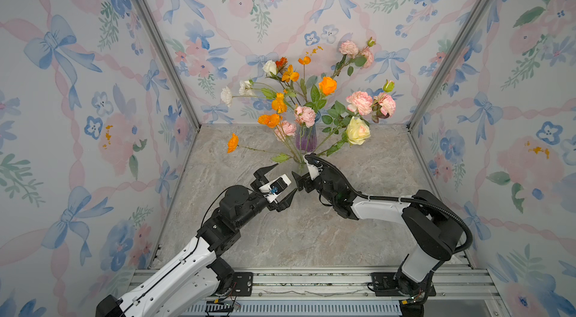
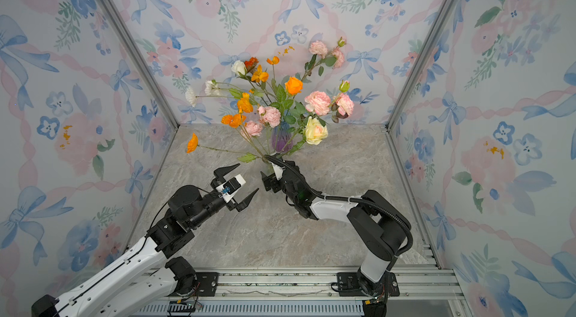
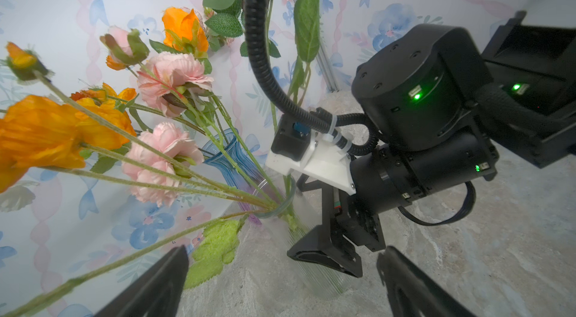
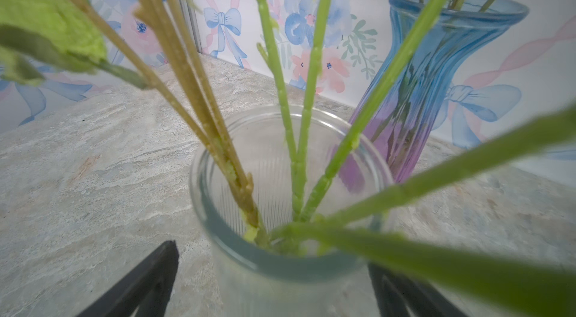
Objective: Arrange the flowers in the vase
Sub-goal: 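Grasp the clear glass cylinder with the right gripper beside the left gripper, then carry the cylinder away with the right gripper while the left gripper opens and releases it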
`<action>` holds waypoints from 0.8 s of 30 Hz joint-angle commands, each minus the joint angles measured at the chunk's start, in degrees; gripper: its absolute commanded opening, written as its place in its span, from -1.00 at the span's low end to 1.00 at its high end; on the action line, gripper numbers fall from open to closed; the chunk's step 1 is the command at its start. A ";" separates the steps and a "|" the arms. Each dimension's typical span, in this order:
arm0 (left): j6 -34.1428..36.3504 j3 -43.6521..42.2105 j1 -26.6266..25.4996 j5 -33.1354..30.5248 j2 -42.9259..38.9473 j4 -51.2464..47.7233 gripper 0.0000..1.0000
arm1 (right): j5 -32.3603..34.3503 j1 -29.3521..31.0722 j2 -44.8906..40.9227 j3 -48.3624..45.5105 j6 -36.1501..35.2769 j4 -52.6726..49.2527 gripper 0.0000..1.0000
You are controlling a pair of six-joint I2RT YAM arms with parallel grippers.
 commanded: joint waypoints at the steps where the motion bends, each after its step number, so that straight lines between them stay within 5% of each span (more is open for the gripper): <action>1: -0.73 0.22 0.25 -0.43 0.15 1.43 0.96 | -0.03 -0.51 1.29 2.60 -1.16 4.64 0.94; 13: -0.78 0.32 0.25 -0.33 -0.15 1.34 0.96 | 0.08 -1.91 4.19 6.36 -0.31 5.99 0.98; 20: -0.75 0.43 0.24 -0.25 -0.38 1.34 0.96 | -1.14 -1.94 4.53 7.11 -0.25 5.22 0.65; 24: -0.77 0.39 0.24 -0.21 -0.31 1.34 0.96 | -1.40 -1.95 3.97 6.67 -0.38 5.43 0.26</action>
